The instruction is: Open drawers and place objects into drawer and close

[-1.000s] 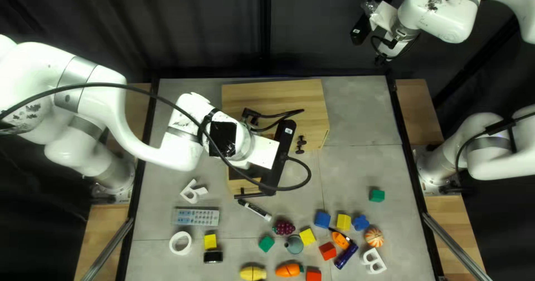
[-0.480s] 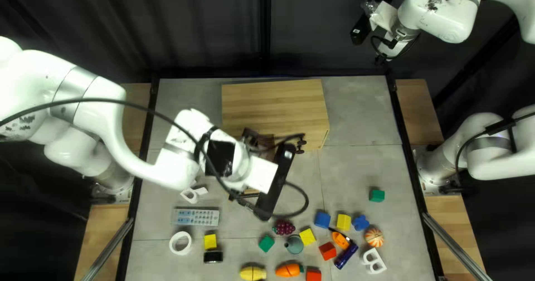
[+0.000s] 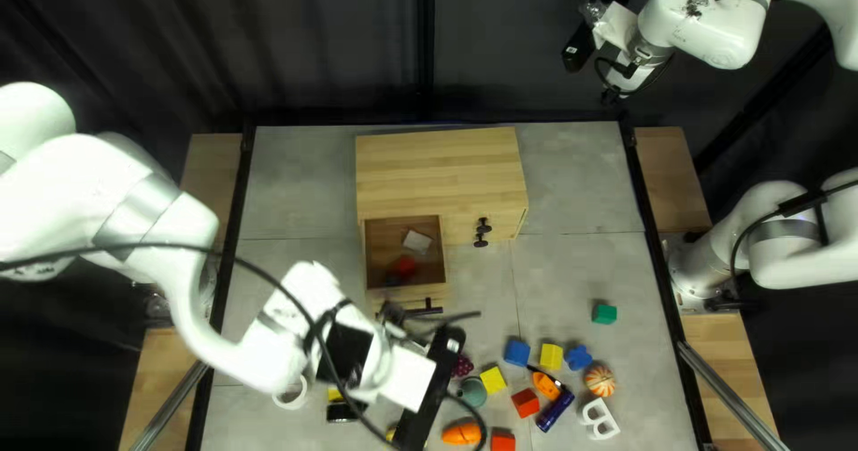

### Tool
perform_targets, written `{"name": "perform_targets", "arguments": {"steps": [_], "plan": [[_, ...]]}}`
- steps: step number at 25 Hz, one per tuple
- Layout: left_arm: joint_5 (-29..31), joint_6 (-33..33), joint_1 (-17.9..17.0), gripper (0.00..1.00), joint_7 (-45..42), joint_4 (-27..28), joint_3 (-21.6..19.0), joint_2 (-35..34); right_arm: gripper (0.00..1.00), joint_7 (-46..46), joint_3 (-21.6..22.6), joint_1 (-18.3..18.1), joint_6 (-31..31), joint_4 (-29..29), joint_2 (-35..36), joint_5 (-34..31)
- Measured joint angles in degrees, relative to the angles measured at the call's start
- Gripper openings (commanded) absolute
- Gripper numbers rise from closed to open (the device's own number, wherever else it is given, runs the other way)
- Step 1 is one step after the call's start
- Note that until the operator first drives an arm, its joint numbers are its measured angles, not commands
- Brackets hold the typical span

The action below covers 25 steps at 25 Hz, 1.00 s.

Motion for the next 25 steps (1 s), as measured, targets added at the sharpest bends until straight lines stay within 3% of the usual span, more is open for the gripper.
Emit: {"name": "perform_targets", "arguments": {"steps": [6, 12, 18, 25], "plan": [[-0.45, -0.95, 0.18, 1.0, 0.98, 0.4, 0.05, 1.12, 1.0, 0.0, 0.0, 0.0, 0.0, 0.0, 0.0, 0.0], [-0.64, -5.37, -0.71, 1.0, -0.7, 4.21, -0.43, 9.43, 1.0, 0.0, 0.0, 0.0, 0.0, 0.0, 0.0, 0.0], [-3.11, -7.84, -1.39, 1.0, -2.99, 6.64, -1.28, 13.45, 1.0, 0.0, 0.0, 0.0, 0.0, 0.0, 0.0, 0.0], [-7.3, -16.2, -0.53, 1.0, -5.54, 3.95, -1.64, 16.43, 1.0, 0.0, 0.0, 0.0, 0.0, 0.0, 0.0, 0.0]]}}
